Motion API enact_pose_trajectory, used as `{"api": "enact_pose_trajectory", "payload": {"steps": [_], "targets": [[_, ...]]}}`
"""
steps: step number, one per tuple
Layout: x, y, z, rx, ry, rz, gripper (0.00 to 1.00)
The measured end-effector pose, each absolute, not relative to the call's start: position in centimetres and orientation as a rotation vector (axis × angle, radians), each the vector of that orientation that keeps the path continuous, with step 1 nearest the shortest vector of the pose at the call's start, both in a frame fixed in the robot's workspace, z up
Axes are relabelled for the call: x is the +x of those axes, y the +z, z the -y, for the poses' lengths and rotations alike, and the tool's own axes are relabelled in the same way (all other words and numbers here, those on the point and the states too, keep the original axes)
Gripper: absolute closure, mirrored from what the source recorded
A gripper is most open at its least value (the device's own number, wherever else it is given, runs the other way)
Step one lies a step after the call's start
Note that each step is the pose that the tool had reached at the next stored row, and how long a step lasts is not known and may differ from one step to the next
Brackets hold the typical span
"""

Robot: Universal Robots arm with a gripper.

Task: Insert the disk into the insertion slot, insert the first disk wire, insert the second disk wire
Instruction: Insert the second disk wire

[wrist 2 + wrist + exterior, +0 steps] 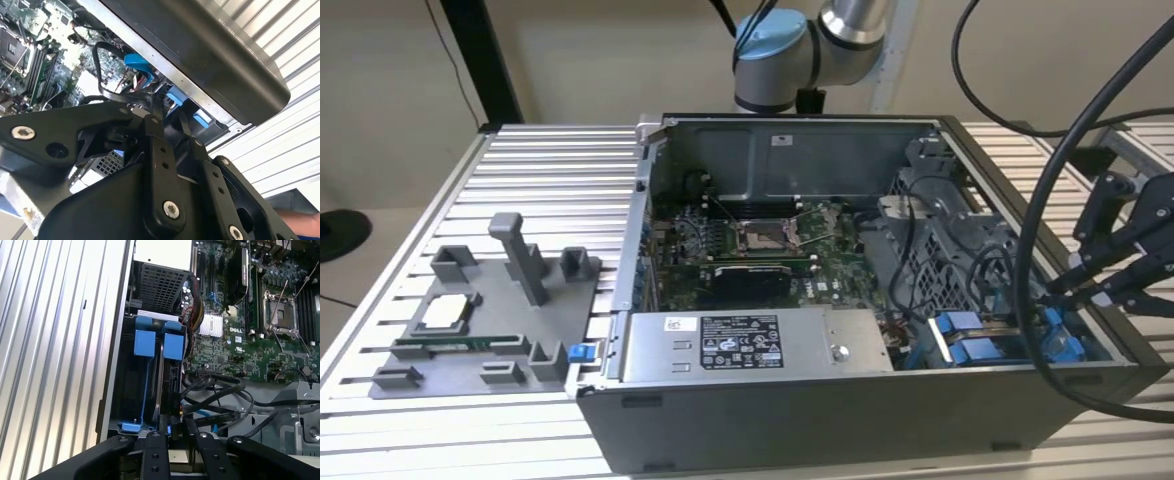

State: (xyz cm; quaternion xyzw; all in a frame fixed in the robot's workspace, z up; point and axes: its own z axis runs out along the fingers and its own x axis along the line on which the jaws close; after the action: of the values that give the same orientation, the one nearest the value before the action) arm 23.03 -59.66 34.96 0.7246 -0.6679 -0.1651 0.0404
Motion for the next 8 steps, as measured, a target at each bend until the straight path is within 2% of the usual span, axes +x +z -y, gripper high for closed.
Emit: {"api": "enact_pose_trajectory", "payload": {"steps": [8], "targets": [[23.03,34.97,59.66,2.218,-0.509,2.045,1.0]]}}
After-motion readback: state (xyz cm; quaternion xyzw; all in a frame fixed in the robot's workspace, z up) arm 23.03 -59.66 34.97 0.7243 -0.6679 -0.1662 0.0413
